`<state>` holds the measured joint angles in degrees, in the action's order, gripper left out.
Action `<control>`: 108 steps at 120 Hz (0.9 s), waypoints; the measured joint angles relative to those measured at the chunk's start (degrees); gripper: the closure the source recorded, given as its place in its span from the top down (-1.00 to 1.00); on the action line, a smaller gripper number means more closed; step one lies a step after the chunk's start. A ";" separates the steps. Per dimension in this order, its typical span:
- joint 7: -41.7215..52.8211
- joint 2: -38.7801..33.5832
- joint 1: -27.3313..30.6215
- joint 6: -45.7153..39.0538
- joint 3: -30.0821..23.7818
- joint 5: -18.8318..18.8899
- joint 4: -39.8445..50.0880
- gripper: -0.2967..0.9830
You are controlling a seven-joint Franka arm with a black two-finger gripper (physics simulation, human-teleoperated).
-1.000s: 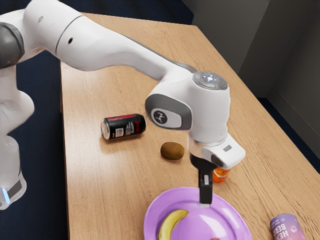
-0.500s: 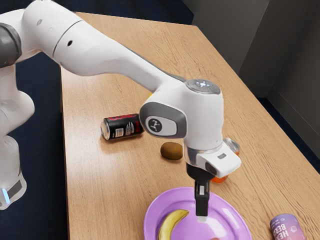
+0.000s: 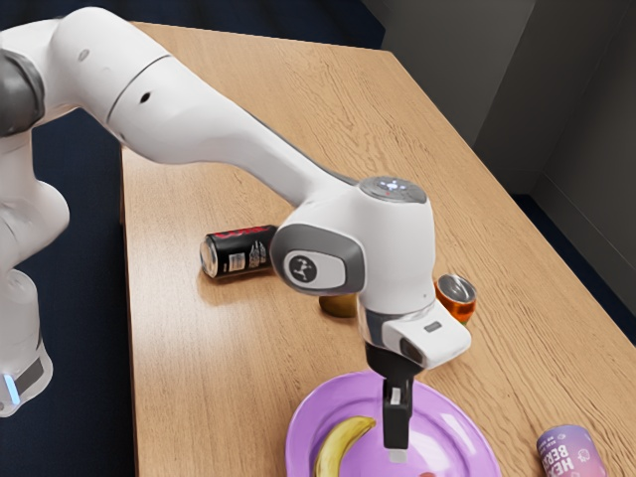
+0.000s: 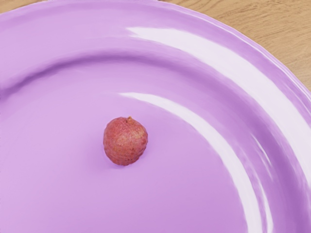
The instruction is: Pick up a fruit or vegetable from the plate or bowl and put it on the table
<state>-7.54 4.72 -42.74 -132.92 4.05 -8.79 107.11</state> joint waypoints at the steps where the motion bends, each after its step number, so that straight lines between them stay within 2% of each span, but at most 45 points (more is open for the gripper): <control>1: 0.07 0.07 0.02 -0.06 0.00 -0.03 0.01 0.54; 27: 2.22 2.94 0.59 -2.07 -0.10 -2.81 -0.62 0.54; 74: 4.99 6.68 1.82 -3.17 -1.06 -3.96 -2.96 0.54; 79: 5.27 7.30 3.00 -3.20 -2.27 -4.01 -3.28 0.54; 89: 5.79 8.02 8.59 -3.24 -8.14 -4.00 -3.49 0.54; 108: 6.60 9.06 11.53 -3.28 -11.33 -3.70 -4.39 0.54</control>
<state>-0.94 13.78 -31.21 -136.20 -7.28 -12.49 102.72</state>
